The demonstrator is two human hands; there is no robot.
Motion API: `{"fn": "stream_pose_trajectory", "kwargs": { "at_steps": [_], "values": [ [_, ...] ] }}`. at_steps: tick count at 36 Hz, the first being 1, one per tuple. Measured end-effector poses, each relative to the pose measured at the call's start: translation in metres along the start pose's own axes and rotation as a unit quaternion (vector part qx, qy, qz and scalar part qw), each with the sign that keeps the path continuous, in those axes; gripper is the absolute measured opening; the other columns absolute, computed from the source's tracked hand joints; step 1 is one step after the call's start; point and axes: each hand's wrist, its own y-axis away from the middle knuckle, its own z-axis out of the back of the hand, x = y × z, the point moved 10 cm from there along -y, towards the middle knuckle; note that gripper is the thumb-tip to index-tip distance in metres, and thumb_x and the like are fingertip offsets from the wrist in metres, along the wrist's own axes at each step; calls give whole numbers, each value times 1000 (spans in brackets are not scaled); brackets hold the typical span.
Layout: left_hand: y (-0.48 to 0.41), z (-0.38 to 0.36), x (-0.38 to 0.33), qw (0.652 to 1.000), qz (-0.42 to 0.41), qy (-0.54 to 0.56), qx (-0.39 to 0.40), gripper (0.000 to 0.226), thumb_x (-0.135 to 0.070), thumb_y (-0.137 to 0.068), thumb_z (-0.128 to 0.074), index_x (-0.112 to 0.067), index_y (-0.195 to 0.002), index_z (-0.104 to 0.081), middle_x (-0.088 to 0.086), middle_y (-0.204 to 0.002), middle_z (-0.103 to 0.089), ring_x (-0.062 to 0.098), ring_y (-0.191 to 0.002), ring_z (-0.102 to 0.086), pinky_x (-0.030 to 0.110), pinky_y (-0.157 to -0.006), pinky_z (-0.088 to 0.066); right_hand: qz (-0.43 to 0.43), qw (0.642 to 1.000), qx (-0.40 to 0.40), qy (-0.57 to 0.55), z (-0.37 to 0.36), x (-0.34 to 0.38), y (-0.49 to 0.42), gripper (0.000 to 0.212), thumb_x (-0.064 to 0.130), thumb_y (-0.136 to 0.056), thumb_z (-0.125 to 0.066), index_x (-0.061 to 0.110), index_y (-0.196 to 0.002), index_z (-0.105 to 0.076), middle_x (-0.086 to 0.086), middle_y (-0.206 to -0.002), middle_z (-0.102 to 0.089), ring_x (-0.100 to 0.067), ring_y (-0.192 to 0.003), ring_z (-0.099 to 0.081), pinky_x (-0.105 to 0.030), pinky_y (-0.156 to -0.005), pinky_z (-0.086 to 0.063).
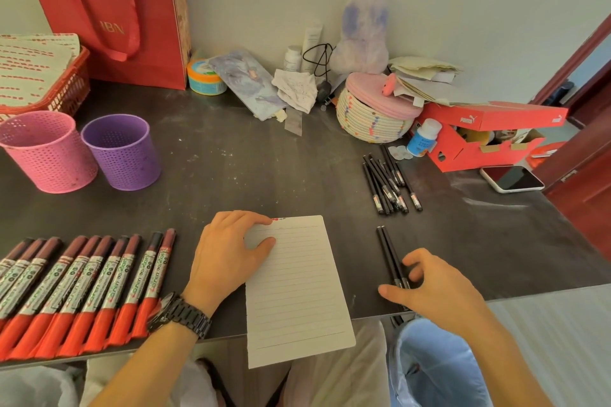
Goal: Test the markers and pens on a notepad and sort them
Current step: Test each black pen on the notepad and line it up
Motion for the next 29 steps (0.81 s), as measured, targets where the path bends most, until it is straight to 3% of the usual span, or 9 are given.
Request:
{"fn": "stream_pose_trajectory", "kwargs": {
  "at_steps": [10, 17, 21, 26, 29],
  "values": [
    [0, -2, 2, 1000, 1, -2, 4, 30, -53, -88, -64, -43, -116, -62, -17, -123, -62, 13, -123, -48, 43, -106, -39, 0, 1000, -6, -19, -3, -5, 4, 48, 55, -79, -77, 36, -114, -49, 21, -96, -57, 3, -84, -56, -27, -72, -47],
    [0, -1, 2, 1000, -8, 0, 6, 29, -53, -87, -64, -44, -115, -62, -19, -121, -61, 12, -122, -48, 42, -104, -40, 1, 1000, -4, -16, 2, -4, 2, 48, 67, -77, -71, 42, -109, -45, 22, -98, -57, 0, -86, -59, -29, -75, -51],
    [0, -2, 2, 1000, -12, 2, 6, 28, -54, -86, -64, -46, -113, -61, -24, -119, -58, 8, -121, -47, 38, -103, -39, 3, 999, -35, -22, 23, 1, -22, 45, 72, -81, -62, 41, -110, -48, 23, -97, -59, -3, -87, -59, -30, -72, -47],
    [0, -3, 3, 1000, -14, 0, 7, 27, -55, -86, -63, -48, -112, -60, -30, -117, -54, 5, -121, -47, 33, -103, -39, 5, 995, -93, -30, 48, 19, -70, 41, 60, -90, -62, 31, -118, -55, 17, -99, -61, -15, -90, -59, -34, -74, -46],
    [0, -3, 3, 1000, -16, 3, 5, 27, -56, -86, -62, -48, -112, -60, -35, -114, -49, 2, -119, -46, 30, -102, -38, 1, 990, -140, -17, 60, 34, -94, 35, 51, -92, -62, 28, -118, -57, 6, -112, -62, -24, -98, -62, -38, -78, -50]
  ]
}}
